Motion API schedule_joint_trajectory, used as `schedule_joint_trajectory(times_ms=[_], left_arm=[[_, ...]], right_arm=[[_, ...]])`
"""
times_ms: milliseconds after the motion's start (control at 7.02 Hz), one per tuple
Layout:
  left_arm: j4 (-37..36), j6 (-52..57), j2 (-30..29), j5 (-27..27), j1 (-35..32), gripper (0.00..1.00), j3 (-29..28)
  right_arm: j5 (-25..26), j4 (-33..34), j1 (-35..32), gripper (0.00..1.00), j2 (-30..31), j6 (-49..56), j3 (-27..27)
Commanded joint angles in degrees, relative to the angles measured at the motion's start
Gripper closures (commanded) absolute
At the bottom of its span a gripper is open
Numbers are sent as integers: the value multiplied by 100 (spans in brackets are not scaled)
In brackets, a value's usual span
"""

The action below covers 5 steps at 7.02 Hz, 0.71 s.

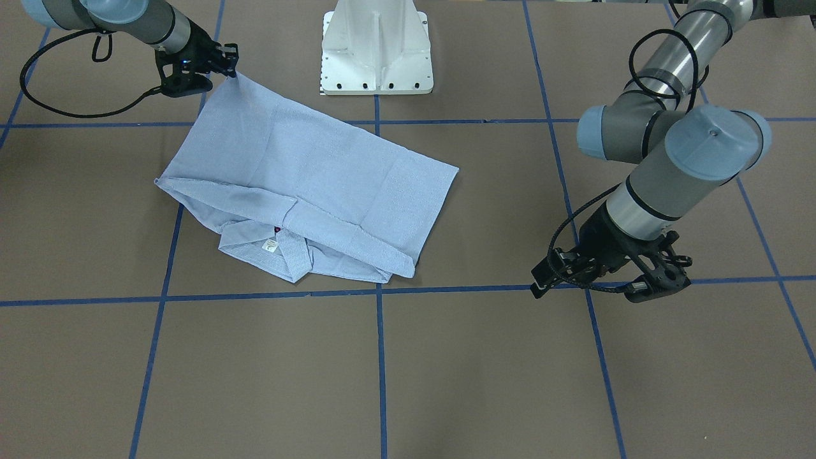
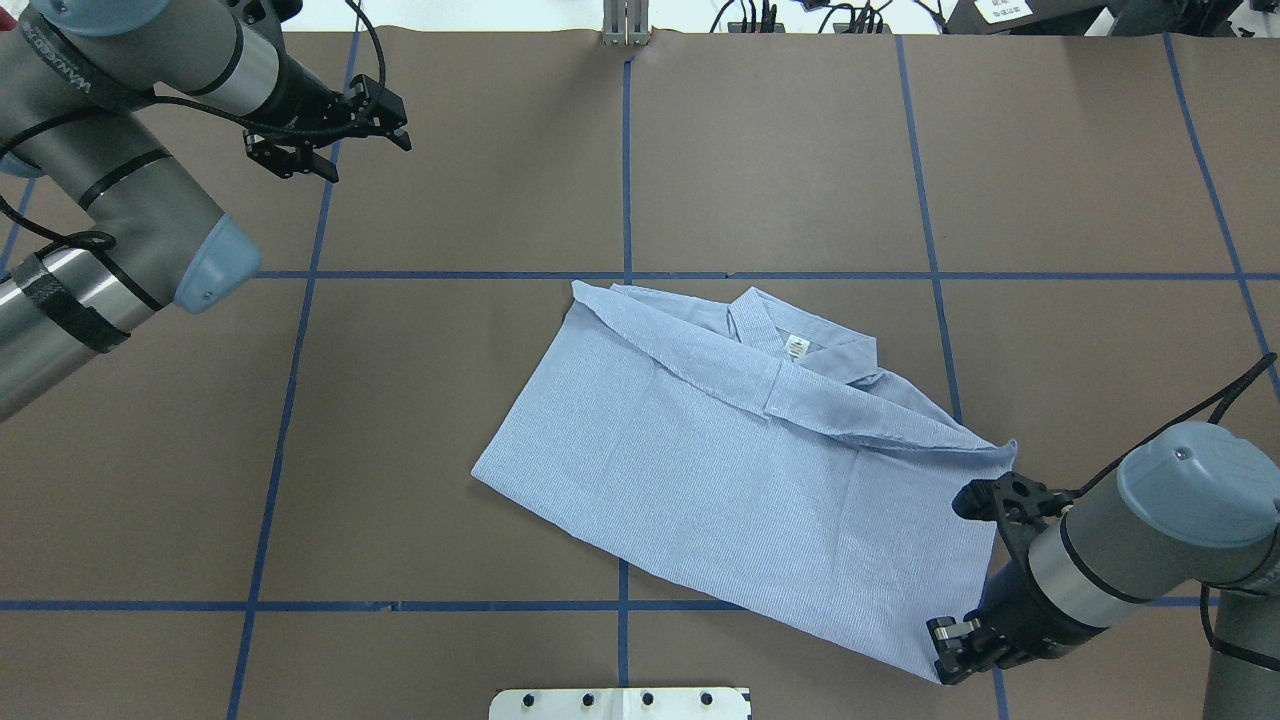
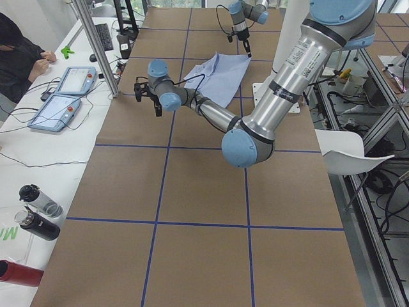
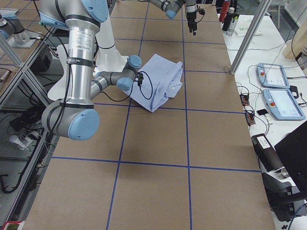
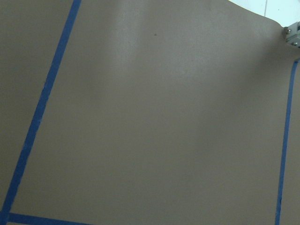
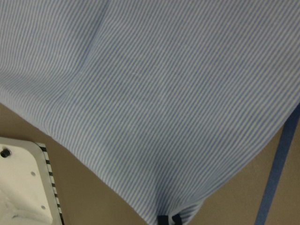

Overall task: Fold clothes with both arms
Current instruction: 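Grasp the shirt edge with the right gripper and drag it toward the robot, then release the shirt with the right gripper while the left gripper lowers to the shirt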

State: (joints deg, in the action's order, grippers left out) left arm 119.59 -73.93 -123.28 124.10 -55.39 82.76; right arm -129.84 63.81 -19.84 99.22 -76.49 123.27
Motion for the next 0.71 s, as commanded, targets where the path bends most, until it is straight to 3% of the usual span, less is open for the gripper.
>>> schedule_joint_trajectory(times_ms=[0,285,570], left_arm=[[21,10,6,-43,54,1,117],[21,1,399,-226,544,0,922],[3,-583,831,-508,1369,0,1487]], right_arm=[[2,-9,156,1,71,-15,127],[98,-9,-517,0,-417,-33,102],[833,-9,-1256,0,-771,-94,57]])
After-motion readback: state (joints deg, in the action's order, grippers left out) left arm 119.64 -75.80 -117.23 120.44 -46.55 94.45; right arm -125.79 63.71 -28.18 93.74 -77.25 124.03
